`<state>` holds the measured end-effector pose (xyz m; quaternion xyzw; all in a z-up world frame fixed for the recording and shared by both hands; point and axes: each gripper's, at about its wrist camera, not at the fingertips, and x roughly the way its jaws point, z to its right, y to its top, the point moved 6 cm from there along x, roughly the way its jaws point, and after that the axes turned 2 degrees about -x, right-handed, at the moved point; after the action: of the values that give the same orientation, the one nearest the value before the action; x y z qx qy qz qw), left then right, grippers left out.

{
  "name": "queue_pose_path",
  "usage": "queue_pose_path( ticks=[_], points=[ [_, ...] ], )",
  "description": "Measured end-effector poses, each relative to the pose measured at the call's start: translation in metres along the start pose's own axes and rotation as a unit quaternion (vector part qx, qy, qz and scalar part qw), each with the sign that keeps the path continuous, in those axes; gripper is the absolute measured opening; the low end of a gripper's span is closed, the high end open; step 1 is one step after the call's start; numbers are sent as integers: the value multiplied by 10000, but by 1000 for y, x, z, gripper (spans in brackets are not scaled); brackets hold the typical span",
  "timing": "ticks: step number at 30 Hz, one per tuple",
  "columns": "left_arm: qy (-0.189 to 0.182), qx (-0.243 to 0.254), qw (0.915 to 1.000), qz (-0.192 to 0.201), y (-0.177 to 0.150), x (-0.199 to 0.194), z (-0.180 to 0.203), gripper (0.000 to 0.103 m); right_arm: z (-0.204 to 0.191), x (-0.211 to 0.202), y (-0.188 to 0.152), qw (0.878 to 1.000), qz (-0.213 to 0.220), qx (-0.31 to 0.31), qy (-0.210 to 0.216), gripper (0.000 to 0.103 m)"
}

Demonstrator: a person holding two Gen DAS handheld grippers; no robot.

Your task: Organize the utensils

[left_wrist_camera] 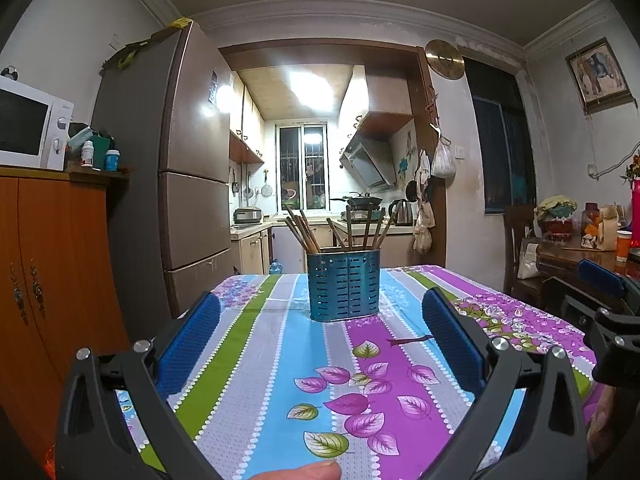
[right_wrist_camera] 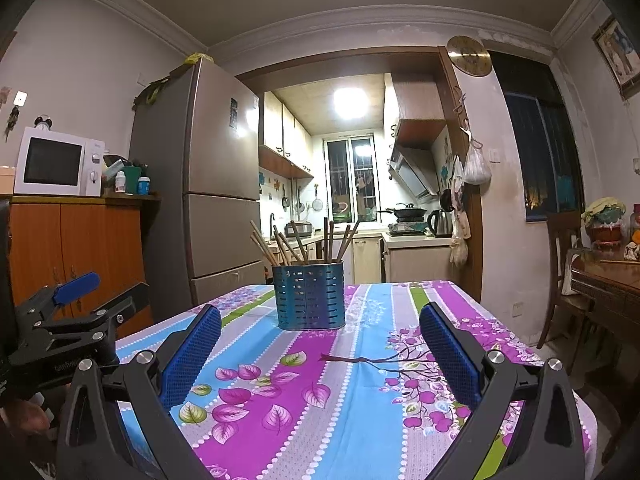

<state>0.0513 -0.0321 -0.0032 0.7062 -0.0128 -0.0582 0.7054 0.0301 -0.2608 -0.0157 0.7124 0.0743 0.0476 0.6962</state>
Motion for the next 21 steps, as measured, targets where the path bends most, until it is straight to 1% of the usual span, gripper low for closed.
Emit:
queue_pose_path(
  ticks=[21],
  points=[
    [60,69,9999,-79,-5,9,4,98,0,8,-4,10000,-54,-2,57,99]
  ],
)
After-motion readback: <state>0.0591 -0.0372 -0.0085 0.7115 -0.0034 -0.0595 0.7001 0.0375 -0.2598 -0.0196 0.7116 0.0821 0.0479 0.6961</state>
